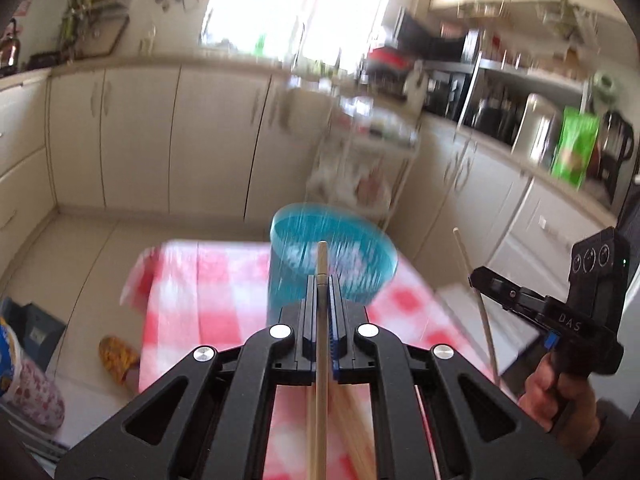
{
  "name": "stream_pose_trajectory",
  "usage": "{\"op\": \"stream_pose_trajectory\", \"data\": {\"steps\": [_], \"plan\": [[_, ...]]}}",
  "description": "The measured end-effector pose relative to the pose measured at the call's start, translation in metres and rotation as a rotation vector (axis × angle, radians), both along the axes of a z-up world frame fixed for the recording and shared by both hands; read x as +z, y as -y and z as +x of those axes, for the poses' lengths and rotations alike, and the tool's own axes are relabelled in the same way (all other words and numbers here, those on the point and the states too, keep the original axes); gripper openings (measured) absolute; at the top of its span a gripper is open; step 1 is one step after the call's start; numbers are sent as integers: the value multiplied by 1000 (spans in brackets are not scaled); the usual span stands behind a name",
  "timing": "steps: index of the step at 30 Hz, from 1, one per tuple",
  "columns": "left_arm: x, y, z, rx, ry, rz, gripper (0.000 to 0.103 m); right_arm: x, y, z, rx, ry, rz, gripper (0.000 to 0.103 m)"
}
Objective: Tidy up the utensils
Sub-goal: 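Lift both held sticks up over the teal bin's rim, then open both tools to drop the sticks into the teal bin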
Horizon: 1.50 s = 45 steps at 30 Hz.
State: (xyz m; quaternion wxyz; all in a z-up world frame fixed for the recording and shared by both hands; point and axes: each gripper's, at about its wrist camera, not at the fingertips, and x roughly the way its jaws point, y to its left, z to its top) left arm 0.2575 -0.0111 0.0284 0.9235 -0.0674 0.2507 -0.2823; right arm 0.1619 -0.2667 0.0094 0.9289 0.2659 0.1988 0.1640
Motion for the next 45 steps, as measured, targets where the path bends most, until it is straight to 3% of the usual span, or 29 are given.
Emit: {"op": "stream_pose_trajectory", "data": {"steps": [3, 7, 12, 20, 30, 35, 37, 39, 45], "plan": [[29, 11, 10, 25, 114, -74, 4, 39, -4, 17, -72, 164, 21, 6], [55, 21, 39, 90, 190, -176, 4, 70, -8, 52, -157, 287, 31, 6], [74, 34, 71, 160, 289, -253, 5, 81, -6, 90, -279, 367, -4, 6], [33, 45, 119, 235, 214, -280, 5, 41, -5, 136, -299, 227, -42, 6], [-13, 51, 130, 222, 113, -129, 5, 5, -7, 130, -303, 169, -67, 6], [-17, 46, 108, 196, 130, -79, 13, 2, -12, 126, -268, 156, -96, 6], [-16, 42, 98, 197, 122, -77, 25, -4, -15, 121, -242, 125, -104, 12], [-16, 37, 87, 206, 114, -65, 37, -12, -15, 116, -227, 68, -109, 42], [-18, 26, 48, 225, 87, 4, 55, -23, -2, 64, -251, -4, -105, 49]]}}
